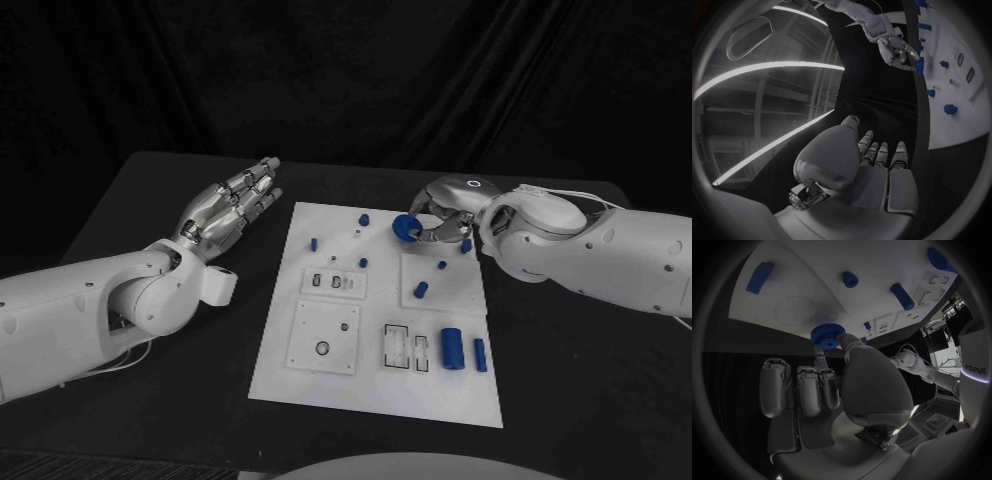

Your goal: Assemble the parts on the task board

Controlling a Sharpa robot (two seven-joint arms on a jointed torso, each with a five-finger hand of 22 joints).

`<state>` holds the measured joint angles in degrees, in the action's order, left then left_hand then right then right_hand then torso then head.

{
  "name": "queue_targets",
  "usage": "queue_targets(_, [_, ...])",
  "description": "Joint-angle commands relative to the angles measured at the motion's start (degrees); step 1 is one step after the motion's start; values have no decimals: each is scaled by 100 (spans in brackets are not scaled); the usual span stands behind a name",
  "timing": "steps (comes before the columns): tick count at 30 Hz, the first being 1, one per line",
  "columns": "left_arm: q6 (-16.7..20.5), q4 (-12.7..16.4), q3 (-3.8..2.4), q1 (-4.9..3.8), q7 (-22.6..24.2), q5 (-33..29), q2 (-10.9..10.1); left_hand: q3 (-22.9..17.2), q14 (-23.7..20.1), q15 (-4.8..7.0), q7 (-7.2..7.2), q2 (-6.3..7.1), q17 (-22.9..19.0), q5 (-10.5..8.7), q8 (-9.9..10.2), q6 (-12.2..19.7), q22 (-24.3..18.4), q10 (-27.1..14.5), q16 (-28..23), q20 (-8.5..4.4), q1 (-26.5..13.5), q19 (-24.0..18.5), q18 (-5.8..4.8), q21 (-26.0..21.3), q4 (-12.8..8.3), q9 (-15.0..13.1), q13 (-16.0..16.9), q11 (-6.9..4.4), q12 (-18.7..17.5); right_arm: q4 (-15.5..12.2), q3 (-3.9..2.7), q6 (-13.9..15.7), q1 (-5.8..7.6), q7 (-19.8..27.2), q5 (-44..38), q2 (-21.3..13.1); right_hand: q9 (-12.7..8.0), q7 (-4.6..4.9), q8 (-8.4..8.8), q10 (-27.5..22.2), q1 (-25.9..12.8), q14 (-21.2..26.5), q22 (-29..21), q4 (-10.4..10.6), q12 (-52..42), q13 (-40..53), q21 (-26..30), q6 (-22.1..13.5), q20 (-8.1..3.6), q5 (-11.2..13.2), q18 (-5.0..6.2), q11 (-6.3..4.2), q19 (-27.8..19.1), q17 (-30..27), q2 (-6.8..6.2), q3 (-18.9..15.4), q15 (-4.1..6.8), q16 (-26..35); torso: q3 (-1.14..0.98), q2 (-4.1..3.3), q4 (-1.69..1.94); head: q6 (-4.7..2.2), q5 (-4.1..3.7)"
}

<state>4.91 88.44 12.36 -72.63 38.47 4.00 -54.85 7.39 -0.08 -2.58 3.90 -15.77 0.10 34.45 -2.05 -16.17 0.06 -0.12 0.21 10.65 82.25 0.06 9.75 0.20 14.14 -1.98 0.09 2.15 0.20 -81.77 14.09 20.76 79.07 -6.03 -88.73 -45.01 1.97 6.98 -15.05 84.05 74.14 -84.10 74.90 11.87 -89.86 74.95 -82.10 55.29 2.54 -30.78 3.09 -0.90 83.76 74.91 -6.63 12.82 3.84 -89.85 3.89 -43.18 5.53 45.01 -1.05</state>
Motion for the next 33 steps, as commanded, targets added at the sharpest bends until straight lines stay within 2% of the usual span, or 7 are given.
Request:
queue_targets(1, [-92,5,-5,2,40,6,11,-39,8,-34,15,-3,-10,15,-9,9,-6,12,-21,30,37,-6,58,-20,1,-4,-9,33,-20,7,-4,-38,24,-37,-18,71,1576,-297,31,595,-48,-590,994,31,-14,1505,-28,349,5,16,-92,50,122,1509,-19,19,-8,-15,-3,-3,1,2,0])
queue_targets(17, [-110,-10,-5,2,7,6,65,-49,8,-42,16,-5,-10,14,-9,9,-6,12,-21,41,37,-6,58,-20,-1,-4,-9,34,-20,336,-10,-353,41,30,-18,783,1559,-275,100,595,5,-590,1012,27,-14,1505,-43,330,16,-1,-96,69,131,1509,-26,82,-22,-15,-2,-6,1,29,-42])
queue_targets(23, [-122,-19,-5,2,-2,6,91,-59,8,-48,16,-5,-10,13,-10,6,-6,12,-21,51,35,-6,58,-20,-2,-5,-9,35,-20,521,-11,-433,38,58,-18,1042,1547,-259,145,595,18,-590,1015,26,-14,1505,-40,308,25,47,-95,83,129,1509,-31,103,-34,-15,-1,-6,14,34,-73])
queue_targets(33, [-145,-40,-5,2,-13,6,126,-59,8,-48,16,-5,-10,13,-10,6,-6,12,-21,51,35,-6,58,-20,-2,-5,-9,35,-20,709,-11,-482,35,55,-18,1285,1540,-247,178,595,34,-590,1014,16,-14,1505,-33,293,34,93,-93,92,123,1509,-34,118,-43,-15,0,-4,8,48,-78])
